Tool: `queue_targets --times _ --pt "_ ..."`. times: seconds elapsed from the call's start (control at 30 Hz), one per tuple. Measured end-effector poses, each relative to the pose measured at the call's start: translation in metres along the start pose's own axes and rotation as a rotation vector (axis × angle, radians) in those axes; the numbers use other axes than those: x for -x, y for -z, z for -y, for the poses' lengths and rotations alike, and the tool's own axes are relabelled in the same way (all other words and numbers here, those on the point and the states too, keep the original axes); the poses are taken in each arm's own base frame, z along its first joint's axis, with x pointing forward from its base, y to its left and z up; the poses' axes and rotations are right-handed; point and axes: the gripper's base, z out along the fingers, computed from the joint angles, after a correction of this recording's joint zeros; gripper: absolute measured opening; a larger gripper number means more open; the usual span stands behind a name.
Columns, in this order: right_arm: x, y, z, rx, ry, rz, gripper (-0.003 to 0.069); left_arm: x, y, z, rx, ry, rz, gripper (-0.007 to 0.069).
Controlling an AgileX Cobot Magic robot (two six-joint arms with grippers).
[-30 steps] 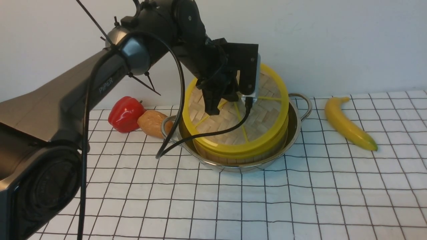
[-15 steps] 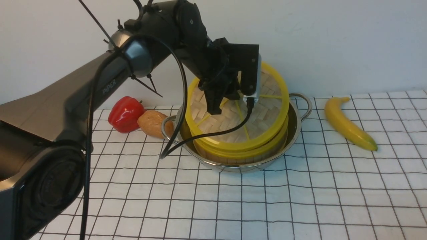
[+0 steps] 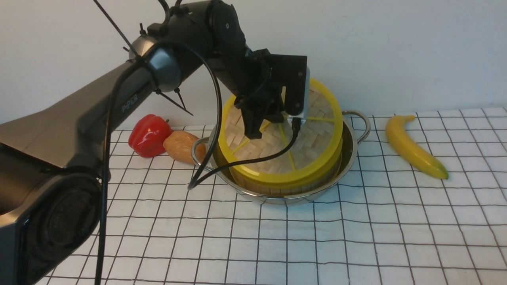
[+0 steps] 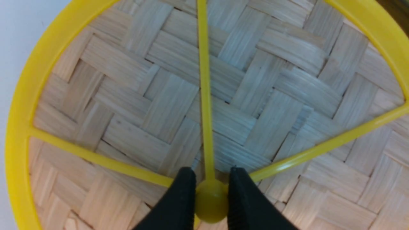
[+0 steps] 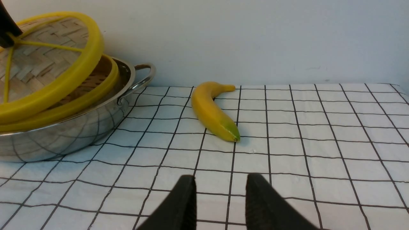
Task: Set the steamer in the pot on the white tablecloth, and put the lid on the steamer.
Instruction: 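Place the yellow bamboo steamer lid onto the steamer in the pot with the left gripper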
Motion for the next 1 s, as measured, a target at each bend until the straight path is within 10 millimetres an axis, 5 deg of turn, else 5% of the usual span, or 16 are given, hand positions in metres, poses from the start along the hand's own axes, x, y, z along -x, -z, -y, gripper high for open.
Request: queue_targets --times 1.0 --pt "0.0000 0.0000 0.0000 0.000 0.000 0.000 0.0240 0.0001 -0.0067 0.0008 -0.007 0.007 0.016 0.0116"
